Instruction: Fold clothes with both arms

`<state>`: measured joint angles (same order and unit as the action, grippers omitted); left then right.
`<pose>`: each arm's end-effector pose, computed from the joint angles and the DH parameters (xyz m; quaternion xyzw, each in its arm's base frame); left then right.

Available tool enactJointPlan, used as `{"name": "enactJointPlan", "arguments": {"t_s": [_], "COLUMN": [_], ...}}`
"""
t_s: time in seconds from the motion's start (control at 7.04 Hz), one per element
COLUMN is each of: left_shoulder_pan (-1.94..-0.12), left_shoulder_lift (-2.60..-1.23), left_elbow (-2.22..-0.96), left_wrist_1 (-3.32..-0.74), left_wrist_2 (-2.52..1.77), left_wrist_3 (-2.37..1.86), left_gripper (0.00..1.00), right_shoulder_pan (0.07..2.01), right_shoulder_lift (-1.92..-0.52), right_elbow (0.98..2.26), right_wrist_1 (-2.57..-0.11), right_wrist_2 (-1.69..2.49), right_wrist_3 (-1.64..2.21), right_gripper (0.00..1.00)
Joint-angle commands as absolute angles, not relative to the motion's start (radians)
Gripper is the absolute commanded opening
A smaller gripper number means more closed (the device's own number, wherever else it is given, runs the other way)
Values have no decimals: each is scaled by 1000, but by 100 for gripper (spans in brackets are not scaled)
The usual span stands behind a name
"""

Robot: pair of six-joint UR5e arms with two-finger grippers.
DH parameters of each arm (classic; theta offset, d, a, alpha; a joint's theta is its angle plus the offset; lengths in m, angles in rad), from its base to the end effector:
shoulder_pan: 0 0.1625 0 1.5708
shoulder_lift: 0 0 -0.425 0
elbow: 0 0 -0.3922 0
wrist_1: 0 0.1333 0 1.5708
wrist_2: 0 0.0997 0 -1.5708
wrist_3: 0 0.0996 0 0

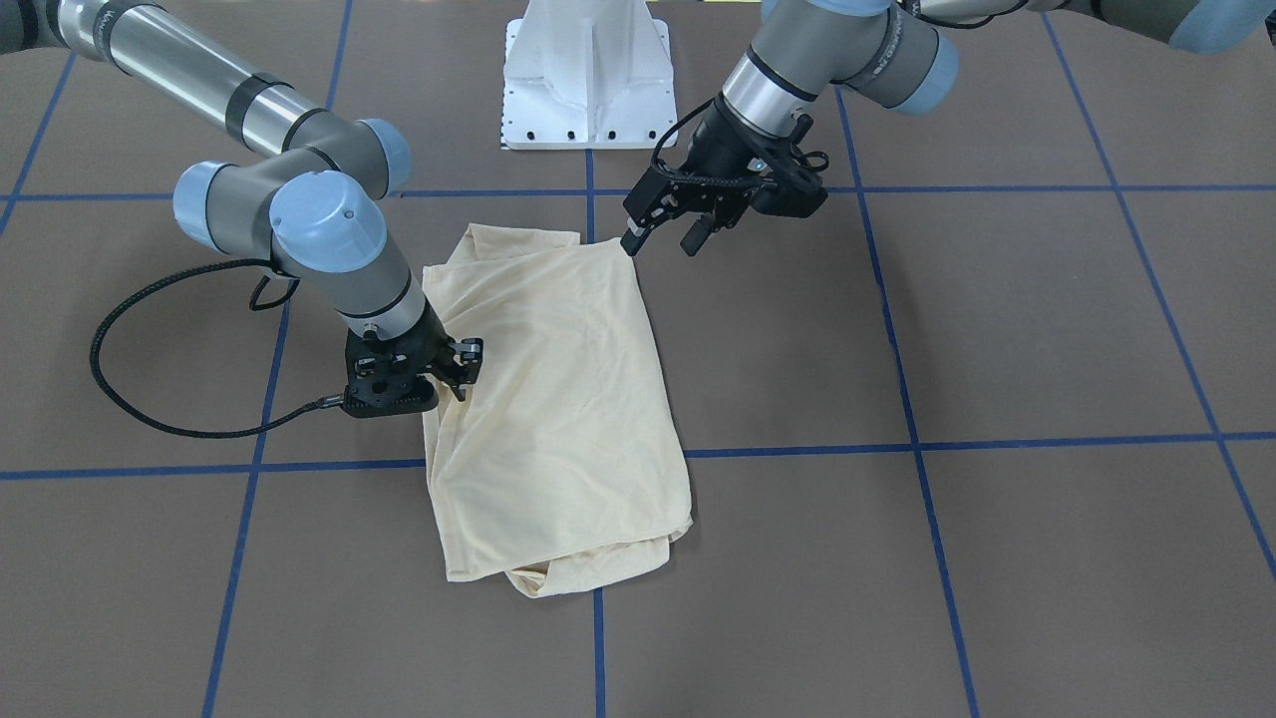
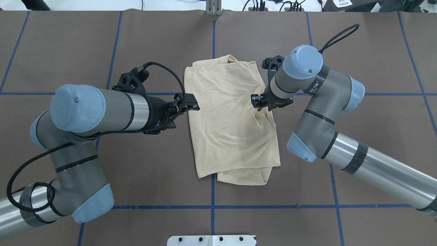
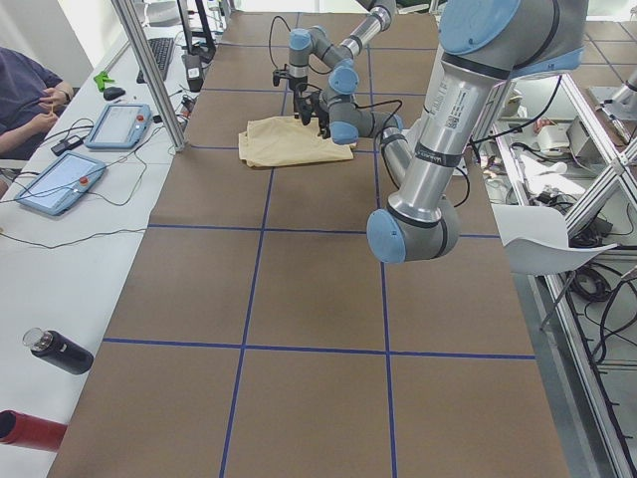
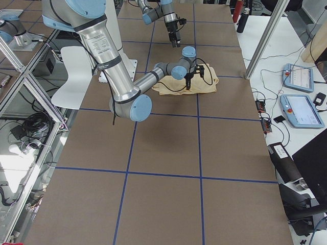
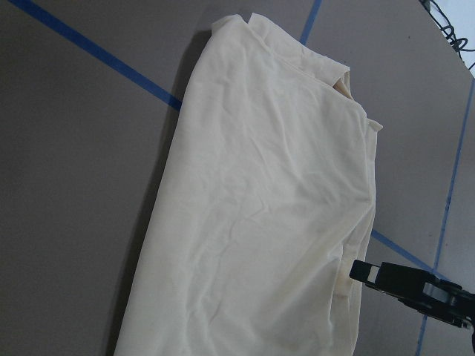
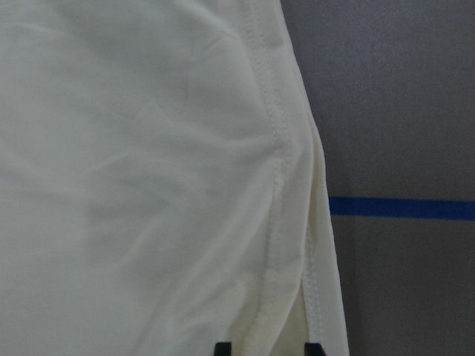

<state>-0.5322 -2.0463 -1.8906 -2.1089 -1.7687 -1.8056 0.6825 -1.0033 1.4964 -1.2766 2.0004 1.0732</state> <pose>0.4485 -0.3961 0.1864 0.0144 0.6201 -0.2360 0.7481 -0.4918 -0.5181 0.3285 0.0449 -0.4209 0.0019 0.9060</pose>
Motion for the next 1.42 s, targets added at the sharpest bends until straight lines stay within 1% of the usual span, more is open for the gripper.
{"name": "enactJointPlan", "arguments": {"t_s": [0.0,0.14,0.28,0.85,0.99,1.14,1.28], "left_shoulder_pan": [-532,-535,-546,-555,-555,-555,-555], "left_shoulder_lift": [-2046,-2046,-2046,-2045,-2045,-2045,-2045], "left_elbow": [-1894,-1894,-1896,-1894,-1894,-1894,-1894], "left_wrist_1": [-2106,-2106,-2106,-2105,-2105,-2105,-2105], "left_wrist_2": [-1769,-1769,-1769,-1769,-1769,-1769,-1769], "left_wrist_3": [-1805,-1804,-1804,-1801,-1801,-1802,-1802], "left_gripper": [99,99,99,99,99,99,99], "right_shoulder_pan": [683,680,675,667,663,663,663], "right_shoulder_lift": [-1011,-1011,-1006,-997,-997,-1002,-1005], "right_elbow": [1494,1493,1493,1491,1491,1491,1491], "right_wrist_1": [-1278,-1278,-1278,-1275,-1275,-1275,-1275], "right_wrist_2": [2010,2010,2010,2010,2010,2010,2010], "right_wrist_3": [1071,1071,1069,1066,1066,1066,1066], "right_gripper": [32,28,28,30,34,41,43]}}
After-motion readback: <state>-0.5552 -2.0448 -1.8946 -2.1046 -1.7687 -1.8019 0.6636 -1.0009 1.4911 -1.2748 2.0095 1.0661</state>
